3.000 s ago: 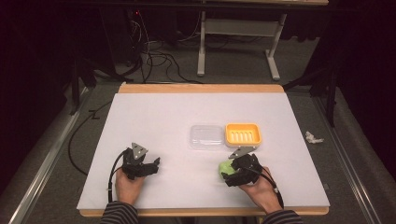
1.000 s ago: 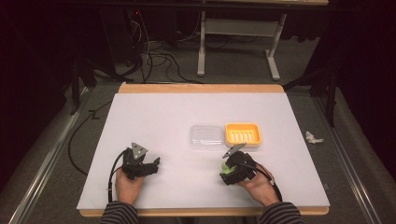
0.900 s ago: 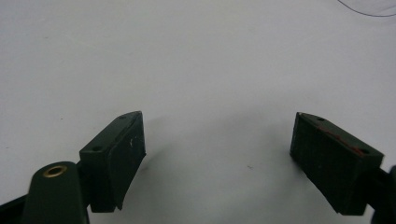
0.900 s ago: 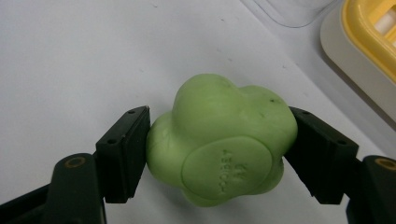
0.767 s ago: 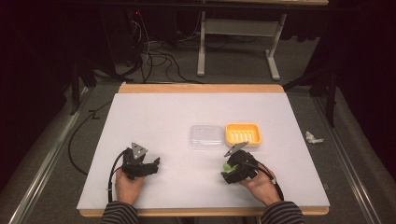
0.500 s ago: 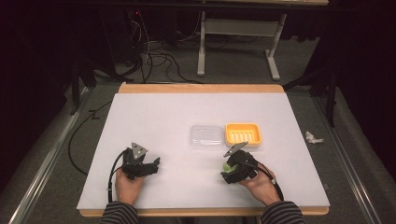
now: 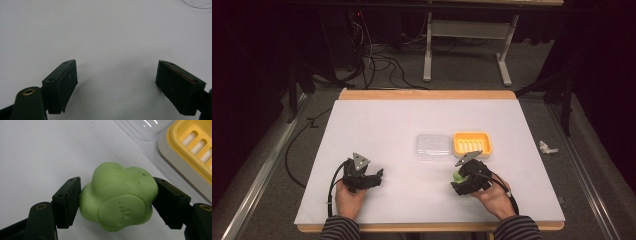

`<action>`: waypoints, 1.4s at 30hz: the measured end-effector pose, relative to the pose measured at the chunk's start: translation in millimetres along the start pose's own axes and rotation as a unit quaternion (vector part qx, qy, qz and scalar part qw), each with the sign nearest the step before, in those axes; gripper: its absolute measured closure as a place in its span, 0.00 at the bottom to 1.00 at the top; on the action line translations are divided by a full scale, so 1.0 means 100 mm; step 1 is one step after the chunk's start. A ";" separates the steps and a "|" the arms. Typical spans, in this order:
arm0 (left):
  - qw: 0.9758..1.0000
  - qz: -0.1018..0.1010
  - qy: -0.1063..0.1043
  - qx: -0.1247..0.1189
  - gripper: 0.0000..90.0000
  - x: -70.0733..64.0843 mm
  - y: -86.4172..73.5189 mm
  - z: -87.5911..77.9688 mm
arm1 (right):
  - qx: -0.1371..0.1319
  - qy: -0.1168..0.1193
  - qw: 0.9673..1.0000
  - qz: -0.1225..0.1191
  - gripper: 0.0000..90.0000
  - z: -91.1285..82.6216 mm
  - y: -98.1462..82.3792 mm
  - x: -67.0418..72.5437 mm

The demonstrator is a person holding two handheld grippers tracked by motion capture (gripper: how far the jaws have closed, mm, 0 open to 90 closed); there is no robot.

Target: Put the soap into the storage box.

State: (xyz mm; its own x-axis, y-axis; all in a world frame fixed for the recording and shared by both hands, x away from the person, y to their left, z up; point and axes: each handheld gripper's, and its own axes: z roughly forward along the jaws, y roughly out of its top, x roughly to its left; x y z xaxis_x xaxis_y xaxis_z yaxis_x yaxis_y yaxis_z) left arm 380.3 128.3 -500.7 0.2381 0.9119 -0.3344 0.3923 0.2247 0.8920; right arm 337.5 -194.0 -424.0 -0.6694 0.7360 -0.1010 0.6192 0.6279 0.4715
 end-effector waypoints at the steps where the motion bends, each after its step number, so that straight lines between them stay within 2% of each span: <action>1: 1.000 0.001 0.000 0.000 0.20 0.00 0.00 0.00 | -0.002 -0.002 1.000 0.004 0.31 -0.03 0.00 -0.02; 9: 1.000 0.001 0.000 0.000 0.20 0.00 0.00 0.00 | -0.011 -0.009 1.000 0.017 0.31 -0.15 0.00 -0.13; 15: 1.000 0.001 -0.001 0.000 0.20 0.00 0.00 0.00 | -0.019 -0.014 0.999 0.038 0.31 -0.24 0.02 -0.26; 26: 1.000 -0.004 -0.002 -0.001 0.20 0.00 0.00 0.00 | -0.024 -0.019 0.998 0.057 0.31 -0.29 0.09 -0.45; 33: 1.000 -0.003 -0.002 0.001 0.20 0.00 0.00 0.00 | -0.035 -0.025 0.995 0.085 0.31 -0.31 0.15 -0.63; 42: 1.000 -0.004 -0.002 0.001 0.19 0.00 0.01 0.00 | -0.036 -0.034 0.994 0.095 0.31 -0.32 0.24 -0.76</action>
State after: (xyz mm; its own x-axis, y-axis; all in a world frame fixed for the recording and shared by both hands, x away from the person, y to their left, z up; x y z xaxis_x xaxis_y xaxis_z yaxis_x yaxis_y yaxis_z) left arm 380.2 129.1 -500.1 0.2392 0.9087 -0.3421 0.3961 0.2304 0.8888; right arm 390.3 -243.3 -376.9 -0.5122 0.8567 -0.0611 0.6994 0.4573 0.5492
